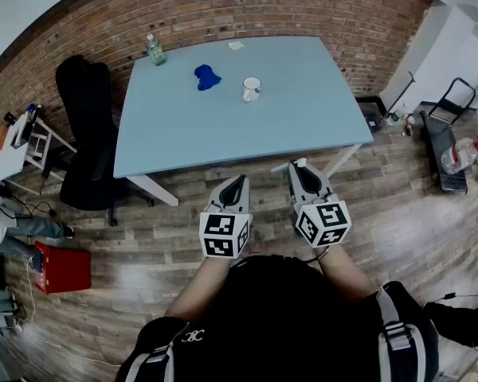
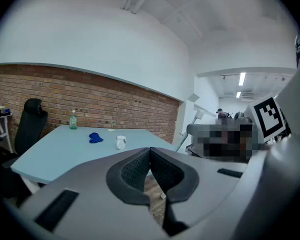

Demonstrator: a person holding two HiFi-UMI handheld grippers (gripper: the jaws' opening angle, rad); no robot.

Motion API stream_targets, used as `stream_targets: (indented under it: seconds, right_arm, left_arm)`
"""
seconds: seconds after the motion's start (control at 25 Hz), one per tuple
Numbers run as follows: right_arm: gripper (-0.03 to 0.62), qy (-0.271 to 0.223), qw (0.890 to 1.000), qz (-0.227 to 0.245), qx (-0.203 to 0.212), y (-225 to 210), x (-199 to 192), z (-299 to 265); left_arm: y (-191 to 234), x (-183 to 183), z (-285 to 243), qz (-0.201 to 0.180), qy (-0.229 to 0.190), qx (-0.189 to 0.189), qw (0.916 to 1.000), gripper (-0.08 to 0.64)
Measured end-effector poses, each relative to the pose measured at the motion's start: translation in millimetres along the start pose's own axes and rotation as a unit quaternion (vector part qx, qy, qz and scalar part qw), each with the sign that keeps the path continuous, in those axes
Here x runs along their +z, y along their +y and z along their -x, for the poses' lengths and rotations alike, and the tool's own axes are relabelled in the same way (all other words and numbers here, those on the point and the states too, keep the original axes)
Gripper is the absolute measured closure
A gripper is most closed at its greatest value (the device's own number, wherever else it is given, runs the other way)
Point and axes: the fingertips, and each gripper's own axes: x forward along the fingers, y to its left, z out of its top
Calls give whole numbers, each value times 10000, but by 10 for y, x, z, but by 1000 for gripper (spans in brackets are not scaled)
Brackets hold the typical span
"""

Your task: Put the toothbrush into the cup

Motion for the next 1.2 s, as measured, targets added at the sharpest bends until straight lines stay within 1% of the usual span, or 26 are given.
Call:
stream_targets:
  seconds: [0.24, 0.4, 0.56, 0.64, 0.8, 0.92, 1.04, 1.2]
  right_arm:
    - [557, 17, 9999, -17, -99, 210, -40, -158]
    - [557, 5, 9997, 3, -251, 244, -33, -205]
    - [557, 9, 9991, 196, -371, 274, -27, -263]
    - [557, 22, 9990, 219, -388, 262, -45, -296]
    - [557, 22, 9989, 146, -437, 136, -75, -404]
    - [557, -4, 9989, 103, -450, -31, -73, -550]
    - [557, -50, 9993, 59, -374, -187, -25, -792]
    - [557, -112, 9996, 34, -241, -448, 94, -1210]
  left_arm:
    - [262, -42, 45, 17, 46, -118, 9999, 551]
    - [305, -21, 33, 18, 49, -287, 9996, 551]
    - [361, -27, -18, 23, 113, -406, 9991, 551]
    - [377, -59, -78, 26, 172, -454, 9988, 551]
    - [409, -62, -247, -21, 239, -506, 9984, 551]
    - [464, -33, -417, -61, 238, -442, 9987, 551]
    - [558, 19, -642, -108, 265, -367, 9989, 551]
    - [705, 203, -1016, -188, 263, -256, 9992, 551]
